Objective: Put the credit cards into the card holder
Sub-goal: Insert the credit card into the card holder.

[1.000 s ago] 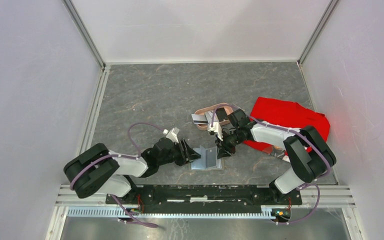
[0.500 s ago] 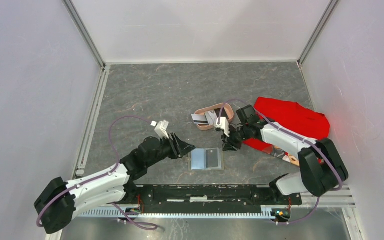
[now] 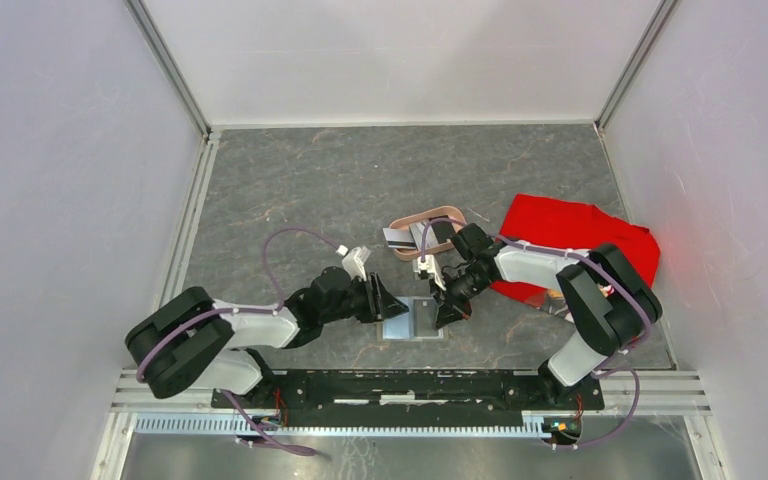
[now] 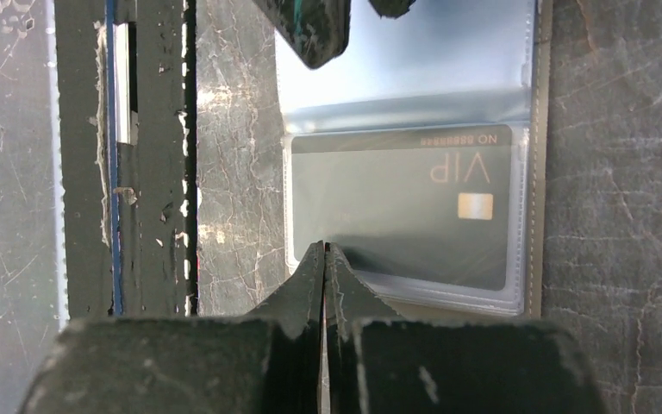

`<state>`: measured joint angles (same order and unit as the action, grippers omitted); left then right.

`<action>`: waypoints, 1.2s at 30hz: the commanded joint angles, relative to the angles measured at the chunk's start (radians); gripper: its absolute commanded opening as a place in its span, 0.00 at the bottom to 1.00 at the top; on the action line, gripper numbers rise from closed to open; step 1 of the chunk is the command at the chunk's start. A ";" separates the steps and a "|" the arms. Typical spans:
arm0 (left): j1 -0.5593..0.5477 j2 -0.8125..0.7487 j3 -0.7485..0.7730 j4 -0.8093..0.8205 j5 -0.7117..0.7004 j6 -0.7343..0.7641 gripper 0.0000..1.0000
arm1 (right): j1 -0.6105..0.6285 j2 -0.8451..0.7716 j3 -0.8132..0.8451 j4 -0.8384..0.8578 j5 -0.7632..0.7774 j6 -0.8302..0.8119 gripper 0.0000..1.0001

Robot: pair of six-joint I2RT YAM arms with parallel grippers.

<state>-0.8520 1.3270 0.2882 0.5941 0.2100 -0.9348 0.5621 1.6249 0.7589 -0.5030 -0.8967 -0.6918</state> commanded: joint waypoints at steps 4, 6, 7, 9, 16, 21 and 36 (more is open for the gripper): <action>0.003 0.128 0.045 0.183 0.066 -0.044 0.47 | 0.001 0.039 0.026 0.002 0.213 0.002 0.00; 0.000 0.166 0.049 0.208 0.076 -0.048 0.47 | 0.000 0.046 0.037 -0.015 0.197 -0.013 0.00; -0.001 0.176 0.051 0.212 0.076 -0.048 0.47 | 0.001 0.044 0.038 -0.017 0.196 -0.017 0.00; -0.001 0.213 0.056 0.209 0.068 -0.048 0.46 | 0.001 0.033 0.039 -0.018 0.205 -0.020 0.00; -0.001 0.258 0.043 0.211 -0.003 -0.088 0.37 | -0.030 -0.005 0.030 0.007 0.361 0.019 0.02; -0.001 0.149 0.037 0.220 -0.026 -0.036 0.37 | -0.049 -0.112 0.037 -0.026 0.253 -0.035 0.13; 0.035 -0.200 0.339 -0.138 -0.299 0.370 1.00 | -0.263 -0.457 0.105 0.141 0.057 0.080 0.56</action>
<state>-0.8463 1.0657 0.5499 0.4648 -0.0280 -0.6884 0.3168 1.1908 0.7910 -0.4885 -0.8112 -0.7025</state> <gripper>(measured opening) 0.979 0.491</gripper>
